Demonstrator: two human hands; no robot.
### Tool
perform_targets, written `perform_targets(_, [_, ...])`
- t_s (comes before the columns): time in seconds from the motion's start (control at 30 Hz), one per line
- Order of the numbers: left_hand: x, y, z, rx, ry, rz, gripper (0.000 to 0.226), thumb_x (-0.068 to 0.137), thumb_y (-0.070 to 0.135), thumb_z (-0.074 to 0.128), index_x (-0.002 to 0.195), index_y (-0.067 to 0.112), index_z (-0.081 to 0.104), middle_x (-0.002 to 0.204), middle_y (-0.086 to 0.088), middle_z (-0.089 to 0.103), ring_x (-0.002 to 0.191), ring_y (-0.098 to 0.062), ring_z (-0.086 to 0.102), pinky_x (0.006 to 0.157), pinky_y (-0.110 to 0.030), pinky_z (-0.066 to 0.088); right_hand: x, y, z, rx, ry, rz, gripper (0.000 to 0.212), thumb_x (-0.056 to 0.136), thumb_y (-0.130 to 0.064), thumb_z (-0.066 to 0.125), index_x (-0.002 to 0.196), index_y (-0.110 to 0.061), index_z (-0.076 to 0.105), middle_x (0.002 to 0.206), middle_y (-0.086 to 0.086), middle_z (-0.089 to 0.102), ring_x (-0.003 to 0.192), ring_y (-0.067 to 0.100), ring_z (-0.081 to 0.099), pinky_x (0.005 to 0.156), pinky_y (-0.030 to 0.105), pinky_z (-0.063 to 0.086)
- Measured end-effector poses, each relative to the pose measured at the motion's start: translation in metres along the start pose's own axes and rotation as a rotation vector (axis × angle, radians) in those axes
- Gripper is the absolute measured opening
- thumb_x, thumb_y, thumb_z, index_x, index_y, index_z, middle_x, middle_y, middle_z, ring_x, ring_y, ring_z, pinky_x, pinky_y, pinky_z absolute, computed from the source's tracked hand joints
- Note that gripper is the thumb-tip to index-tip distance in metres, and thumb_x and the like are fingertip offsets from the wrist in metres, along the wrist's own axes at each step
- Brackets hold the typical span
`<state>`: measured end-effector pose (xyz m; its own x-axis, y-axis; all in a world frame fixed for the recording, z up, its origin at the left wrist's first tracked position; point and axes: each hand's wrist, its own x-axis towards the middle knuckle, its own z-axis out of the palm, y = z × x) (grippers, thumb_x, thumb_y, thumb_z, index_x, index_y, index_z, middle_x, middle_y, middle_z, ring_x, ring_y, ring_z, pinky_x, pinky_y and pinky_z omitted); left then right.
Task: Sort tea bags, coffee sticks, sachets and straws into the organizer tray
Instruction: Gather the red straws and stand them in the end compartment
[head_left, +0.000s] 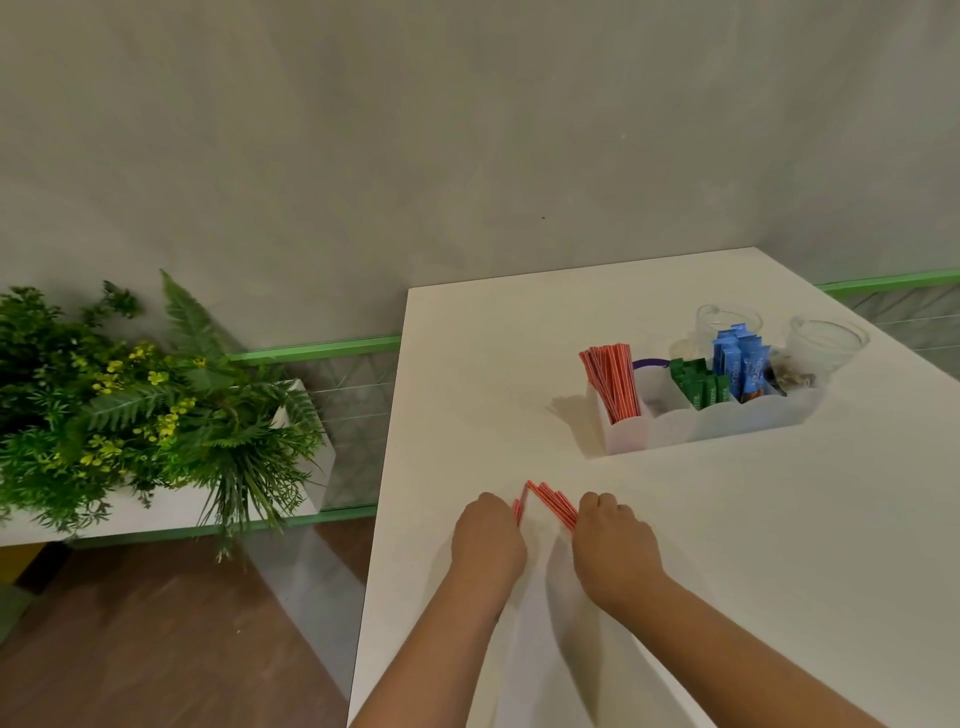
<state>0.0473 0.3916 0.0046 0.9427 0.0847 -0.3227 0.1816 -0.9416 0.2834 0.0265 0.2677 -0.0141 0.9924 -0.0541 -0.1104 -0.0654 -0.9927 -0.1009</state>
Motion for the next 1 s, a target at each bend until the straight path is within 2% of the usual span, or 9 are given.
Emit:
perform_targets(0.07, [-0.001, 0.002, -0.001, 0.029, -0.003, 0.003, 0.029, 0.089, 0.004, 0.046, 0.118, 0.002, 0.049, 0.123, -0.011, 0.057, 0.115, -0.024, 0.055, 0.087, -0.025, 0.045, 0.003, -0.002, 0.000, -0.059, -0.019, 0.000, 0.025, 0.092, -0.012, 0.042, 0.117, -0.009, 0.043, 0.114, 0.006, 0.053, 0.101, 0.018, 0.055, 0.080, 0.026, 0.044])
perform_targets(0.2, [-0.002, 0.006, 0.002, 0.057, 0.001, 0.003, 0.031, 0.090, 0.004, 0.047, 0.121, 0.004, 0.046, 0.125, -0.010, 0.057, 0.116, -0.023, 0.055, 0.088, -0.026, 0.045, 0.011, -0.005, 0.000, -0.097, -0.078, 0.046, 0.022, 0.092, -0.010, 0.041, 0.113, -0.011, 0.048, 0.104, 0.003, 0.055, 0.101, 0.018, 0.058, 0.076, 0.025, 0.039])
perform_targets(0.37, [-0.005, 0.009, 0.010, 0.122, 0.034, 0.055, 0.030, 0.092, 0.001, 0.043, 0.121, 0.004, 0.047, 0.127, -0.009, 0.054, 0.117, -0.022, 0.054, 0.091, -0.024, 0.043, 0.017, -0.008, -0.002, -0.133, -0.184, 0.101, 0.027, 0.089, -0.009, 0.046, 0.116, -0.010, 0.050, 0.114, 0.005, 0.060, 0.102, 0.021, 0.061, 0.087, 0.030, 0.049])
perform_targets(0.5, [-0.009, 0.011, 0.015, 0.177, 0.086, 0.097, 0.031, 0.093, -0.001, 0.037, 0.122, 0.004, 0.045, 0.126, -0.010, 0.049, 0.117, -0.022, 0.050, 0.095, -0.026, 0.041, 0.015, -0.007, -0.001, -0.113, -0.202, 0.125, 0.029, 0.087, -0.010, 0.048, 0.116, -0.012, 0.051, 0.113, 0.004, 0.060, 0.100, 0.021, 0.062, 0.088, 0.032, 0.051])
perform_targets(0.63, [-0.005, 0.011, 0.018, 0.197, 0.099, 0.102, 0.030, 0.093, 0.000, 0.037, 0.121, 0.006, 0.045, 0.124, -0.009, 0.049, 0.114, -0.021, 0.050, 0.093, -0.026, 0.041, 0.014, -0.002, -0.002, -0.009, -0.197, 0.148, 0.024, 0.088, -0.012, 0.048, 0.111, -0.014, 0.053, 0.104, 0.001, 0.060, 0.094, 0.019, 0.063, 0.081, 0.028, 0.051])
perform_targets(0.73, [-0.005, 0.010, 0.018, 0.186, 0.072, 0.072, 0.030, 0.093, 0.002, 0.040, 0.123, 0.006, 0.044, 0.125, -0.008, 0.048, 0.115, -0.021, 0.049, 0.094, -0.025, 0.042, 0.012, 0.005, -0.006, 0.055, -0.192, 0.126, 0.023, 0.089, -0.010, 0.046, 0.111, -0.012, 0.051, 0.104, 0.003, 0.058, 0.097, 0.020, 0.061, 0.072, 0.024, 0.042])
perform_targets(0.9, [-0.004, 0.006, 0.014, 0.304, 0.030, 0.175, 0.034, 0.091, -0.003, 0.036, 0.122, 0.002, 0.048, 0.126, -0.013, 0.048, 0.117, -0.025, 0.047, 0.093, -0.028, 0.039, 0.015, 0.014, -0.021, 0.207, -0.349, 0.060, 0.014, 0.095, -0.012, 0.037, 0.101, -0.008, 0.049, 0.102, 0.008, 0.056, 0.095, 0.024, 0.059, 0.075, 0.030, 0.045])
perform_targets(0.93, [-0.003, 0.006, 0.011, 0.279, 0.010, 0.183, 0.034, 0.091, -0.003, 0.035, 0.122, 0.002, 0.048, 0.127, -0.013, 0.047, 0.117, -0.025, 0.046, 0.092, -0.027, 0.040, 0.017, 0.014, -0.023, 0.238, -0.377, 0.045, 0.013, 0.096, -0.012, 0.036, 0.096, -0.009, 0.048, 0.102, 0.008, 0.056, 0.096, 0.024, 0.059, 0.077, 0.030, 0.046])
perform_targets(1.0, [0.001, 0.006, 0.004, 0.151, -0.041, 0.149, 0.032, 0.093, -0.001, 0.035, 0.123, 0.000, 0.047, 0.129, -0.015, 0.048, 0.116, -0.025, 0.047, 0.082, -0.022, 0.042, 0.018, 0.014, -0.026, 0.394, -0.384, 0.070, 0.013, 0.097, -0.016, 0.036, 0.093, -0.008, 0.046, 0.087, 0.005, 0.053, 0.083, 0.020, 0.054, 0.070, 0.027, 0.042])
